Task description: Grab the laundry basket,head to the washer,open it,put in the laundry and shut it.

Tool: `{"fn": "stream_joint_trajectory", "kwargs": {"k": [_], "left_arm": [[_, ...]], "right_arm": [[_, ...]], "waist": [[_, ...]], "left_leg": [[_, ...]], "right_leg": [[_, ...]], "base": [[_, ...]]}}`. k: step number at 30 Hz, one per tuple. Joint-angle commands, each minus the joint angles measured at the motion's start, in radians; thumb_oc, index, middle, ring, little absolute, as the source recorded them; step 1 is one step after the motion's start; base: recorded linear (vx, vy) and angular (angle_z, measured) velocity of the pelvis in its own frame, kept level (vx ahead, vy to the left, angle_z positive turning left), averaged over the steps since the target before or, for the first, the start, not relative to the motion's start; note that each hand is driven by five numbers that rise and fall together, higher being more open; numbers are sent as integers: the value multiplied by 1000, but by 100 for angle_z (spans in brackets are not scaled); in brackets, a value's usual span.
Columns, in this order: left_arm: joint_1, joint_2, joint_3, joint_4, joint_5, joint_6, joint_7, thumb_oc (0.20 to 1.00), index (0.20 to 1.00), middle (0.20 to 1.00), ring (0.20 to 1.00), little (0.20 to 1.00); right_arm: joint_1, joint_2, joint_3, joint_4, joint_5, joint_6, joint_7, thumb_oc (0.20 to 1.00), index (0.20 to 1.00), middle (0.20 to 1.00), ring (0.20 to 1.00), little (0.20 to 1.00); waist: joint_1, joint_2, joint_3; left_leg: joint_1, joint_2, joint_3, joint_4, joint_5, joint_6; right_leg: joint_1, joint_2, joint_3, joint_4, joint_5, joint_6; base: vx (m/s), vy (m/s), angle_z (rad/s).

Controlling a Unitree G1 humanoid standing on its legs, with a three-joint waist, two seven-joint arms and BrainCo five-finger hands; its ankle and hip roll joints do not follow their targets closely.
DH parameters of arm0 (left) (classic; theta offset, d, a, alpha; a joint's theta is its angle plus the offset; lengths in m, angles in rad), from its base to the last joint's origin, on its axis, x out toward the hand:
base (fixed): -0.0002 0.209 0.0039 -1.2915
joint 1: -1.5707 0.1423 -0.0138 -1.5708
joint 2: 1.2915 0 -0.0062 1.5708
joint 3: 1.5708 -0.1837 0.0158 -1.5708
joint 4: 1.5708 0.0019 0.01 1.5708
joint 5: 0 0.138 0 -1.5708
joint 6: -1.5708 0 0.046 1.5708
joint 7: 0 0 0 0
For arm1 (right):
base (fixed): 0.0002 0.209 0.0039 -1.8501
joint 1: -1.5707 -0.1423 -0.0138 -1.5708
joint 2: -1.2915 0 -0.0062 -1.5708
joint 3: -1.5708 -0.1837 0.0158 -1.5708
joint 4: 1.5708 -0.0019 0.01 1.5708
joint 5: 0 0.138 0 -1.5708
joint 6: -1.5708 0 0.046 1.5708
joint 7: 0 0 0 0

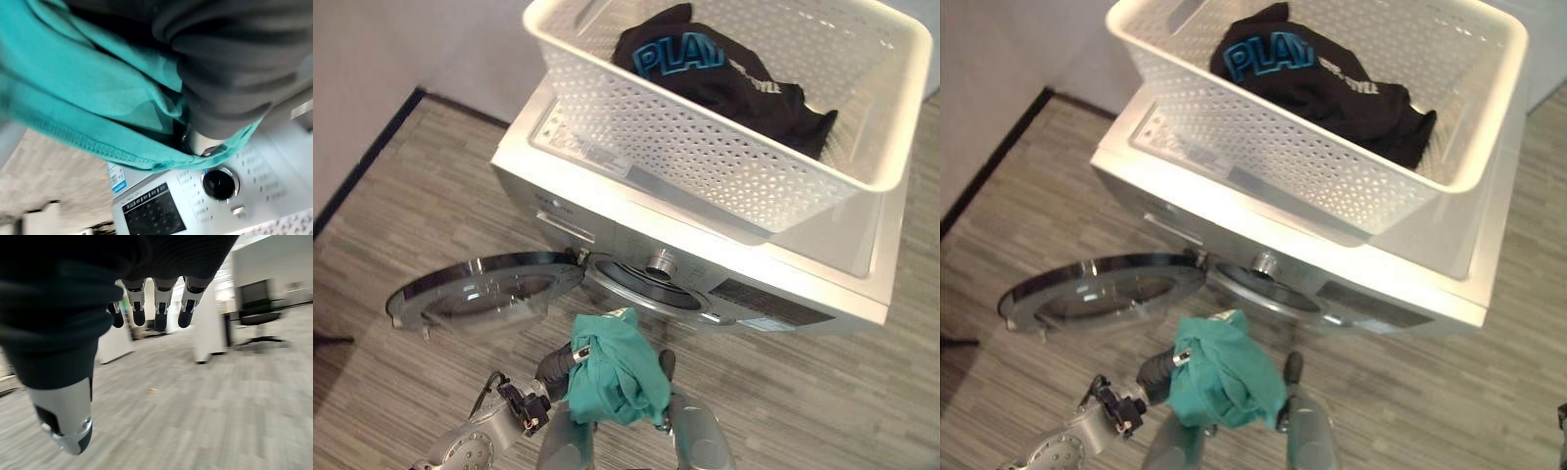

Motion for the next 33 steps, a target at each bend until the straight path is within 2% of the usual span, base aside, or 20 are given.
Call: {"fn": "stream_joint_trajectory", "kwargs": {"k": [1,3,4,7,9,10,12,14,16,18,19,20,24,28,31,32,33], "left_arm": [[16,-7,6,-56,34,-40,-30,200,200,200,200,200],[18,-21,22,-41,36,-57,-21,200,200,200,200,200],[23,-43,38,-24,45,-67,-14,200,200,200,200,200],[15,-62,38,-3,54,-87,3,200,200,200,200,200],[7,-61,41,3,62,-92,6,200,200,200,200,200],[7,-53,47,14,66,-92,6,200,200,200,200,200],[26,-65,72,32,73,-97,12,200,200,200,200,200],[30,-87,75,51,87,-93,11,200,200,200,200,200],[36,-110,74,66,97,-92,11,200,200,200,200,200],[33,-141,74,92,106,-88,13,200,200,200,200,200],[28,-155,72,110,114,-91,14,200,200,200,200,200],[25,-174,76,126,105,-105,40,200,200,200,200,200],[9,-205,54,156,110,-110,68,200,200,200,200,200],[-34,-256,42,209,124,-133,116,200,200,200,200,200],[-91,-326,39,271,124,-156,162,200,200,200,200,200],[-91,-326,39,272,124,-156,161,200,200,200,200,200],[-134,-378,49,325,135,-171,197,200,200,200,200,200]], "right_arm": [[43,0,47,5,8,6,38,1000,1000,1000,1000,1000],[60,32,82,-18,-19,13,57,1000,1000,1000,1000,1000],[68,52,93,-23,-22,13,76,1000,1000,1000,1000,1000],[63,93,134,-37,-26,12,88,1000,1000,1000,1000,1000],[56,103,151,-26,-25,11,98,1000,1000,1000,1000,1000],[49,136,209,-32,-43,8,123,1000,1000,1000,1000,1000],[47,160,258,-43,-73,4,157,1000,1000,1000,1000,1000],[43,180,289,-59,-72,-11,185,1000,1000,1000,1000,1000],[41,198,318,-78,-72,-19,202,1000,1000,1000,1000,1000],[34,232,349,-92,-56,-24,218,1000,1000,1000,1000,1000],[37,241,367,-96,-58,-30,224,1000,1000,1000,1000,1000],[49,260,422,-131,-68,-37,243,1000,1000,1000,1000,1000],[63,255,492,-209,-100,-47,263,1000,1000,1000,1000,1000],[62,259,510,-279,-86,-56,251,1000,1000,1000,1000,1000],[35,281,515,-312,-45,-59,228,1000,1000,1000,1000,1000],[35,281,515,-312,-45,-58,228,1000,1000,1000,1000,1000],[25,294,528,-341,-38,-59,220,1000,1000,1000,1000,1000]], "waist": [[4,-51,-35],[-3,-53,-35],[-8,-55,-39],[-17,-61,-39],[-15,-62,-37],[-11,-59,-29],[5,-64,-31],[19,-68,-33],[29,-77,-33],[42,-87,-27],[46,-91,-21],[49,-99,-5],[40,-102,24],[36,-99,47],[29,-95,61],[29,-94,60],[24,-94,63]], "left_leg": [[-45,-28,11,138,-81,9],[-42,-35,45,135,-99,22],[-39,-34,78,137,-121,36],[-51,-40,99,140,-118,44],[-63,-37,109,159,-128,51],[-76,-29,120,187,-145,61],[-89,-12,157,214,-158,61],[-92,-9,160,231,-163,54],[-106,-4,166,272,-167,45],[-115,13,173,334,-195,33],[-120,15,170,340,-192,26],[-135,25,152,343,-174,16],[-174,42,113,332,-142,0],[-223,58,76,369,-141,0],[-271,62,61,413,-155,3],[-273,62,60,414,-155,3],[-304,65,51,438,-162,8]], "right_leg": [[26,-8,54,-1,-50,55],[15,-19,92,-7,-26,76],[4,-31,134,-24,-1,96],[-22,-50,168,-36,32,114],[-31,-52,186,-33,36,119],[-33,-50,197,-5,20,119],[-8,-66,134,-10,15,116],[10,-78,117,-22,20,115],[-1,-100,90,-27,51,122],[18,-95,53,-51,42,121],[14,-91,59,-44,35,119],[0,-72,65,-5,6,102],[-71,-48,38,89,-44,77],[-169,-31,30,238,-106,63],[-231,-34,28,318,-136,59],[-233,-34,28,320,-137,58],[-269,-35,25,361,-149,56]], "base": [[21,229,-27],[-5,316,-29],[-13,291,-34],[-5,185,-66],[-18,95,-53],[-67,62,-37],[-58,43,-27],[15,-29,-61],[25,-64,-42],[20,-88,-5],[-32,-161,2],[-61,-174,8],[-72,-159,15],[-64,-102,22],[-41,-53,15],[-50,-33,22],[-39,-38,13]]}}
